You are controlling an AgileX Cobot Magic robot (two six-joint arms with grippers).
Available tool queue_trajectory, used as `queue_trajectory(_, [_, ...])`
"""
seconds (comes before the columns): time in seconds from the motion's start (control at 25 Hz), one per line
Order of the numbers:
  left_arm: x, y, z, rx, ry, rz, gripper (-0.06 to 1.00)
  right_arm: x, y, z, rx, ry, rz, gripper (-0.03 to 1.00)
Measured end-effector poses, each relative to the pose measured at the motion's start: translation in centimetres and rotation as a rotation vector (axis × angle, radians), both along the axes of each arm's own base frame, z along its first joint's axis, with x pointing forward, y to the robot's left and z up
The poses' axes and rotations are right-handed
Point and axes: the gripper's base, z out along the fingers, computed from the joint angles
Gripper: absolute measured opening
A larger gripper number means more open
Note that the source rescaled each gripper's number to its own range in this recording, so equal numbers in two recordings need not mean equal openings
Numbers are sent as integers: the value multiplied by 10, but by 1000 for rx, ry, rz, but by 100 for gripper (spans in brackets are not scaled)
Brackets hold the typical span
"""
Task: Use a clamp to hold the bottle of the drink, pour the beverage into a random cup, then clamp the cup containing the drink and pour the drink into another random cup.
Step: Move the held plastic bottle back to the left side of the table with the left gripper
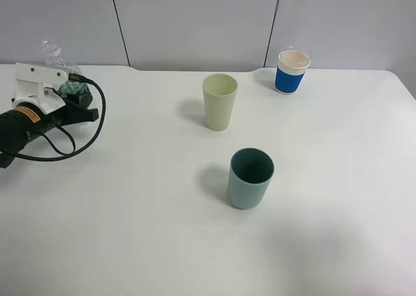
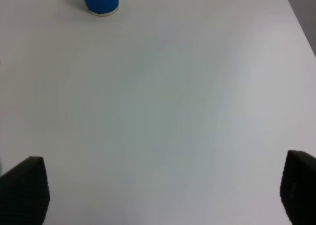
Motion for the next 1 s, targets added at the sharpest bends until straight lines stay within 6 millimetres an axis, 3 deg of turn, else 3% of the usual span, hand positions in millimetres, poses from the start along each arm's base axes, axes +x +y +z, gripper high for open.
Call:
queue_trajectory(0.4, [-2,-2,-19,21,48,-34,0,0,0,0,0,0,0,81])
queue_trajectory(0.84, [-2,-3,-20,21,46,-36,3,0,0,0,0,0,0,81])
queue_trajectory(0.88, [-2,-3,-20,21,46,-36,12,0,0,0,0,0,0,81])
queue_trajectory(1.0, [-2,-2,-19,6,43,-30,70,0,0,0,0,0,0,81])
